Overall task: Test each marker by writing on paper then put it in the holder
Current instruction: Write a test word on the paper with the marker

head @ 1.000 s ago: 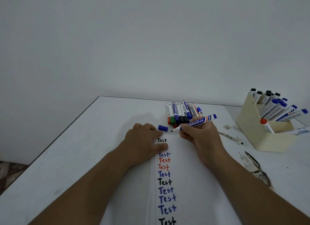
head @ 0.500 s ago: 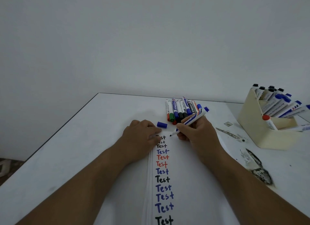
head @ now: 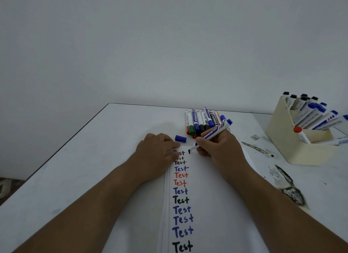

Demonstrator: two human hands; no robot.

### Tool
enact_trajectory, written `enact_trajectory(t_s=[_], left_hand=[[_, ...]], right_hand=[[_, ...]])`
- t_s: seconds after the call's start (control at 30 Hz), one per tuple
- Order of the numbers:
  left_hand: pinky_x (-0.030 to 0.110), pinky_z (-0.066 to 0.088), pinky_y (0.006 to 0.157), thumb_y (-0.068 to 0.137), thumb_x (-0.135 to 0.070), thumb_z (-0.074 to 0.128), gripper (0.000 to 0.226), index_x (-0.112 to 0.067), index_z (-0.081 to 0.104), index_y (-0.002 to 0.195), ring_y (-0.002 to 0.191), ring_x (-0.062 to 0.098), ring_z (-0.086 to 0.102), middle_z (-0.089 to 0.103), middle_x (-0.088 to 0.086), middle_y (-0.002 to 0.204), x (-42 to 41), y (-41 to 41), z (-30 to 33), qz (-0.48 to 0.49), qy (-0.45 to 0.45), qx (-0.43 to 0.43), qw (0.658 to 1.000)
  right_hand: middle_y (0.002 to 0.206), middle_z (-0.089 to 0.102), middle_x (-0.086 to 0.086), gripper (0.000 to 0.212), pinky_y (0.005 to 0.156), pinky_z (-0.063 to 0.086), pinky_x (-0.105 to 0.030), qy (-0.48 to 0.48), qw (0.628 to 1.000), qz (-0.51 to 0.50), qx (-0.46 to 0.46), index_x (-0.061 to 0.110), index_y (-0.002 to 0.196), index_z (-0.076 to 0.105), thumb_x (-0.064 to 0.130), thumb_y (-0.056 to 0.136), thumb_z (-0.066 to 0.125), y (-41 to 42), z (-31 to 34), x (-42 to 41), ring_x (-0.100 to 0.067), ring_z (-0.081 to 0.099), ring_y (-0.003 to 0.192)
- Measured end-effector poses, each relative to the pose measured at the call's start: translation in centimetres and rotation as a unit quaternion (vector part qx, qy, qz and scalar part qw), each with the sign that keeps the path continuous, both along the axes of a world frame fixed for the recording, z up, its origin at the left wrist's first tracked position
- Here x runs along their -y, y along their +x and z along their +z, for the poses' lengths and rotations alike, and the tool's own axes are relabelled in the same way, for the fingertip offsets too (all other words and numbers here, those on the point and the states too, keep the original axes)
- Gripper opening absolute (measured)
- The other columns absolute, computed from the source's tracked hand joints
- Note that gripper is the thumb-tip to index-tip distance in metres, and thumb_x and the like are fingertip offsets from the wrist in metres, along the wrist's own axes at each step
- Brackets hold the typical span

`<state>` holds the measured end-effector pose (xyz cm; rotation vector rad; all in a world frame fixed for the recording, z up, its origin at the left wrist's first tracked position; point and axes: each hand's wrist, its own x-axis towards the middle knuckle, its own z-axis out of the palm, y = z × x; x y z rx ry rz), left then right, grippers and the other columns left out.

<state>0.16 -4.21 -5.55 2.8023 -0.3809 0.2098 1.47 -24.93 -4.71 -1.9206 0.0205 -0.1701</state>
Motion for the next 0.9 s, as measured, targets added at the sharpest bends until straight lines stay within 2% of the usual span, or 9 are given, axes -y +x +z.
enact_trajectory(t_s=[0.17,0.33,0.43,0.6,0.9], left_hand=[[0.031,0.03,0.107,0.101,-0.052,0.042,0.045,-0.037,0.049,0.143,0.13,0.013,0.033,0.044,-0.013,0.144,0.0,0.0,-0.1,-0.002,0.005,0.004,1.0],[0.031,0.03,0.107,0.101,-0.051,0.043,0.045,-0.037,0.05,0.143,0.13,0.013,0.033,0.044,-0.014,0.144,-0.1,-0.1,-0.1,-0.004,-0.003,0.001,1.0],[0.03,0.03,0.105,0.102,-0.051,0.042,0.044,-0.037,0.05,0.142,0.129,0.012,0.033,0.044,-0.014,0.143,-0.2,0.0,-0.2,-0.006,-0.001,0.005,1.0],[0.029,0.032,0.103,0.105,-0.042,0.036,0.04,-0.037,0.05,0.143,0.125,0.013,0.036,0.046,-0.013,0.142,-0.4,0.4,-0.5,-0.014,0.014,0.019,1.0],[0.026,0.03,0.1,0.105,-0.042,0.038,0.041,-0.035,0.05,0.143,0.126,0.013,0.035,0.046,-0.013,0.142,-0.4,0.2,-0.5,-0.014,0.007,0.021,1.0]], right_hand=[[0.092,0.073,-0.009,0.036,0.085,0.061,-0.046,-0.039,0.999,-0.014,-0.006,0.013,0.11,0.061,0.036,0.087,0.076,0.3,-0.1,-0.3,-0.027,0.074,0.085],[0.084,0.074,-0.004,0.03,0.079,0.063,-0.039,0.027,0.999,-0.026,0.015,0.012,0.11,0.062,0.027,0.088,0.076,-0.3,0.1,0.1,-0.021,0.075,0.074],[0.083,0.074,-0.004,0.029,0.075,0.063,-0.033,0.022,0.999,-0.029,0.016,0.013,0.11,0.062,0.026,0.089,0.076,-0.6,0.3,0.2,-0.02,0.074,0.074],[0.085,0.074,-0.009,0.028,0.083,0.062,-0.044,-0.043,0.999,-0.019,0.01,0.012,0.104,0.064,0.031,0.088,0.076,-0.6,0.3,-0.2,-0.027,0.074,0.081],[0.087,0.074,-0.009,0.028,0.084,0.061,-0.045,-0.043,0.999,-0.019,0.013,0.012,0.105,0.065,0.031,0.087,0.076,-0.5,0.2,-0.1,-0.028,0.073,0.083]])
